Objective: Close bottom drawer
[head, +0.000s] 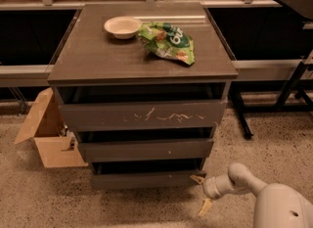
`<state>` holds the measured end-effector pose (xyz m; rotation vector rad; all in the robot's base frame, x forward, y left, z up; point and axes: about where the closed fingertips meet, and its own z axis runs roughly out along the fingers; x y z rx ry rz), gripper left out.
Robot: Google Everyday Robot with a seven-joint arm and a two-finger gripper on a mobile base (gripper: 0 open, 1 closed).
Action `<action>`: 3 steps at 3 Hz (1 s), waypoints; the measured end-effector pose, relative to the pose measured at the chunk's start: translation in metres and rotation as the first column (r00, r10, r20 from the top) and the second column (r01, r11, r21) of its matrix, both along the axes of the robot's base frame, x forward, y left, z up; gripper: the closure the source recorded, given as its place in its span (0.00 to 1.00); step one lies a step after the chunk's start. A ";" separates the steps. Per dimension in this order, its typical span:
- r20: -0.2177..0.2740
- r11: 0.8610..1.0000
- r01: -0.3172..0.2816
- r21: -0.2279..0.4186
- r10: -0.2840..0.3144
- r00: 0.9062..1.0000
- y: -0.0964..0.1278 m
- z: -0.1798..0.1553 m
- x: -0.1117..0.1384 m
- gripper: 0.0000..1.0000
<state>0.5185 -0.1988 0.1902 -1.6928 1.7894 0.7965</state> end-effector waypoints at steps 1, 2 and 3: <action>0.010 1.000 0.018 0.001 -0.018 1.000 -0.005 0.002 0.006 0.00; 0.012 1.000 0.031 -0.003 -0.031 0.999 -0.008 0.002 0.017 0.00; 0.016 0.999 0.045 -0.007 -0.045 0.999 -0.011 0.002 0.031 0.00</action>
Offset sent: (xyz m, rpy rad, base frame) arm 0.0440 -0.0196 0.0049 -0.0189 -0.0238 -0.0648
